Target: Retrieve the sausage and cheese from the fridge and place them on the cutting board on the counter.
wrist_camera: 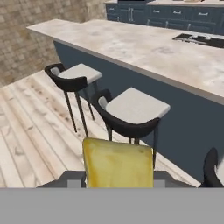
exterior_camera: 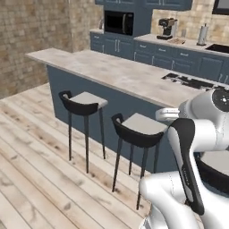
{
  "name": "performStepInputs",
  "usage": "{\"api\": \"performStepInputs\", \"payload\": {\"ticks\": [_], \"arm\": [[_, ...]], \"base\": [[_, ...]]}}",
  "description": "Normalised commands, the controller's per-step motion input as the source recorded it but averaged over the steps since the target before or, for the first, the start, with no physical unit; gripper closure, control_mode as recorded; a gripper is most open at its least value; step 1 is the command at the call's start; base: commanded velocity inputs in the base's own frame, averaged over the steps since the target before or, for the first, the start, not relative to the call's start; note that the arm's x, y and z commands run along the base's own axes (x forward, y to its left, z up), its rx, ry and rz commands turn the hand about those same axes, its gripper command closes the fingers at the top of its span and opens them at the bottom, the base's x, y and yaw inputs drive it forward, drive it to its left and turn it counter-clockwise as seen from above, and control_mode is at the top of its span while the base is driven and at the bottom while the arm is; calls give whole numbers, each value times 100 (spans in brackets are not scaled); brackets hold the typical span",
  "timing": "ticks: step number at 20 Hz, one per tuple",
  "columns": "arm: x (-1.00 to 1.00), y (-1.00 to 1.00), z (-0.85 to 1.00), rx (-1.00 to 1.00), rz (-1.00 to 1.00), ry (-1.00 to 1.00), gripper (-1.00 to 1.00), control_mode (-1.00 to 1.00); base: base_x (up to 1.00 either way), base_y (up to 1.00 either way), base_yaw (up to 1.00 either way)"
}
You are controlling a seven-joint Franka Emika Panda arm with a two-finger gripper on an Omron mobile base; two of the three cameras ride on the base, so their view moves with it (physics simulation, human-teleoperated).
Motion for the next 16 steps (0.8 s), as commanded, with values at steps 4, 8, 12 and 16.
{"api": "performStepInputs", "payload": {"ticks": [4,8,12,16], "arm": [[0,0,0,0,0,0,100,100],[0,0,0,0,0,0,100,100],[0,0,0,0,0,0,100,100],[0,0,0,0,0,0,100,100]], "base": [[100,100,0],[100,100,-2],[100,100,-1],[100,100,0]]}}
